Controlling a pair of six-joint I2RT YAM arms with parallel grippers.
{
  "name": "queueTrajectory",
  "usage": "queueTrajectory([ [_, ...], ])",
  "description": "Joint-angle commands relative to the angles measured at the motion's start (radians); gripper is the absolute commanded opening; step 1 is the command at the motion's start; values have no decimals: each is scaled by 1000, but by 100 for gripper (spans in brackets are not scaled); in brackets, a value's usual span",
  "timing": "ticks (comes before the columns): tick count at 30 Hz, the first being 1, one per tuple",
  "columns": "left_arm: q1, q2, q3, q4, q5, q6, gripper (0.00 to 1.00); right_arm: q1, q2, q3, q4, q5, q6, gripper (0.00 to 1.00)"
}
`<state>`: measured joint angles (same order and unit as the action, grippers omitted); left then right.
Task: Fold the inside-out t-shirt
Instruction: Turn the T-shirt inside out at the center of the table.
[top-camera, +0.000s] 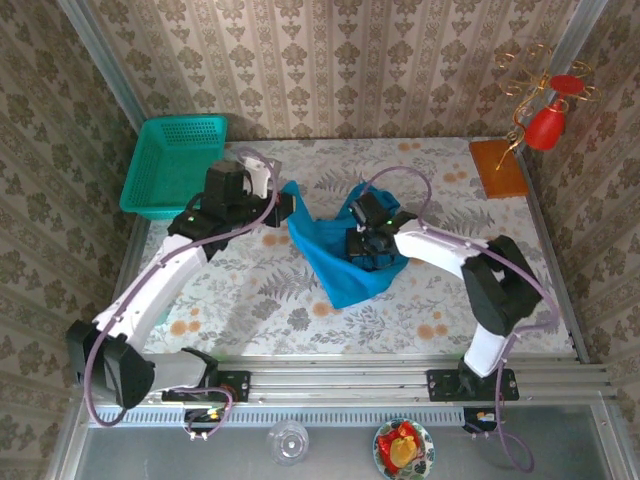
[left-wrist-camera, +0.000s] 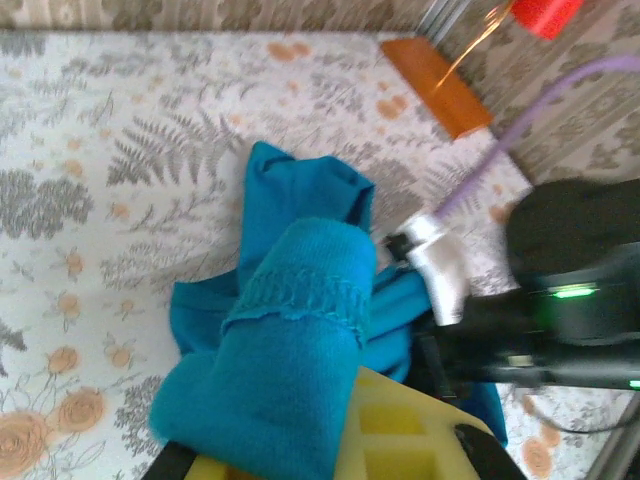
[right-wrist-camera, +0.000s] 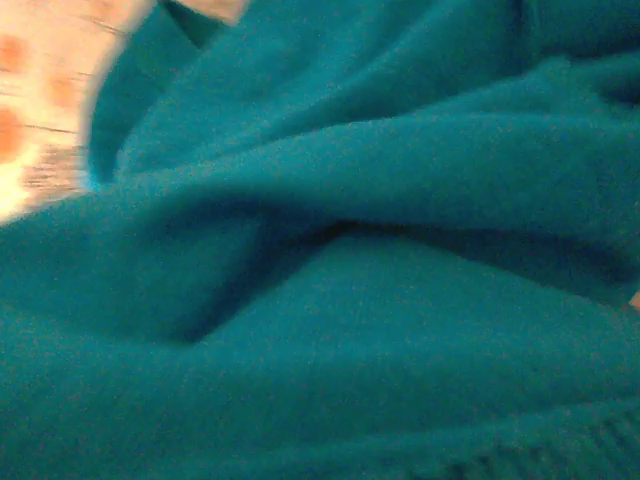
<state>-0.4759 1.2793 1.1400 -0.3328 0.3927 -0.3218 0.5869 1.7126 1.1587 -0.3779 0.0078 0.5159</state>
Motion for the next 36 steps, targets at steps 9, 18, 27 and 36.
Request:
queueTrajectory([
  [9,13,269,-133,223,4,-96,0,2,-286,134,-148,-250,-25,0],
  [18,80,407,-188,254,-19,-138,0,-17,-463,168,-234,-263,-22,0],
  [27,83,417,-226,173,-78,-125,0,-134,-645,26,-279,-61,-11,0],
  [36,146,324,-362,230,-69,-155,0,-398,-808,-35,-238,53,13,0],
])
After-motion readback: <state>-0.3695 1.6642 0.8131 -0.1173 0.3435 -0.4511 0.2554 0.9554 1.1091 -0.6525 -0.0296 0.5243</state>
